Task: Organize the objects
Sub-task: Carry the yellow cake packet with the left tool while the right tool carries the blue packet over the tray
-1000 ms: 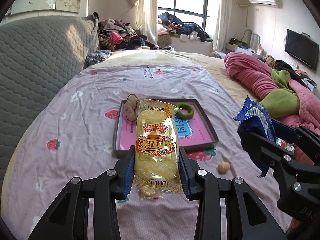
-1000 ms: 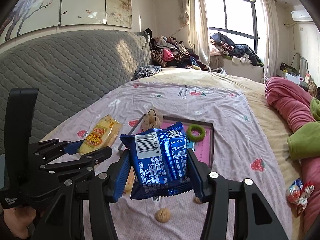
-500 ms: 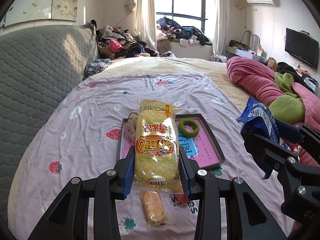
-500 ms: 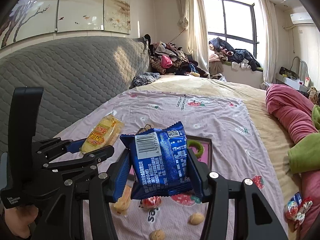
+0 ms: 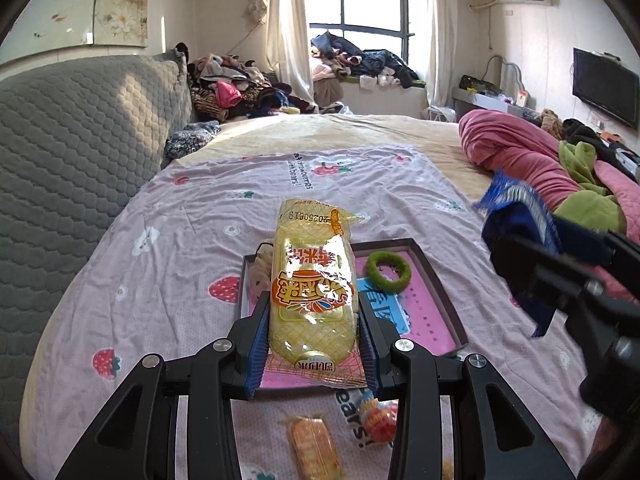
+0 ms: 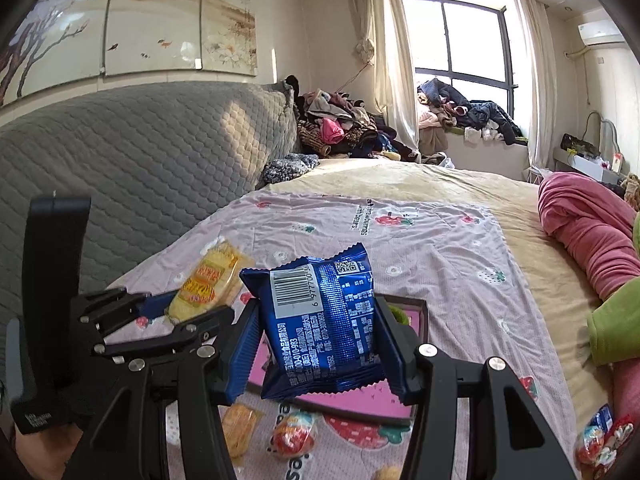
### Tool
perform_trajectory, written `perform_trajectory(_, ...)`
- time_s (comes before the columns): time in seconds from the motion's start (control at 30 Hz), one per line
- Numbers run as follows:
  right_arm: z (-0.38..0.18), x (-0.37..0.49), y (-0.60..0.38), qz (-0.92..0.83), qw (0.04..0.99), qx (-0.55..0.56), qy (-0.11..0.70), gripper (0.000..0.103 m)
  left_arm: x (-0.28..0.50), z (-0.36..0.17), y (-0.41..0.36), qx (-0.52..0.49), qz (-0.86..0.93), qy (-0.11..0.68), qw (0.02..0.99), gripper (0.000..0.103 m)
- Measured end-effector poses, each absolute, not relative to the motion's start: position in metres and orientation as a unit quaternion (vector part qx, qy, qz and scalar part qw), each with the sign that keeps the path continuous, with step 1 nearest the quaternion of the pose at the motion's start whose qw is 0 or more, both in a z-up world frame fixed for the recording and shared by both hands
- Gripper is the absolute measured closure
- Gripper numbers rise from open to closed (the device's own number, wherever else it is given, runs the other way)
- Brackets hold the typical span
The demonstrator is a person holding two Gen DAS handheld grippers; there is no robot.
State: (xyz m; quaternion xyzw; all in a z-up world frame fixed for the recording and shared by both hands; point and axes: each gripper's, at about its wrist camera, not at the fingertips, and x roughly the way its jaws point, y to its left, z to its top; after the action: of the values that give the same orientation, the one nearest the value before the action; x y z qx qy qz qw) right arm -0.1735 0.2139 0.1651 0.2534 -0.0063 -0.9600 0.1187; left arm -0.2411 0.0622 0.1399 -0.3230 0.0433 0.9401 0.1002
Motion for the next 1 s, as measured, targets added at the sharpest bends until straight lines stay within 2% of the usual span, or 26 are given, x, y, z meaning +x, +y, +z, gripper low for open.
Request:
perform_trajectory(0.7, 0.165, -0.234, 0.224, -0.963, 0.114, 0.245, 0.0, 0.049, -0.314, 0.127, 0.074, -0.333, 0.937, 0.041, 0.1, 0.063)
perform_trajectory(1.0, 0.129, -0.268, 0.22, -0.957, 0.111, 0.269, 0.002, 0.049, -0.344, 0.101, 0.071, -0.338, 0.935, 0.039, 0.099, 0.063)
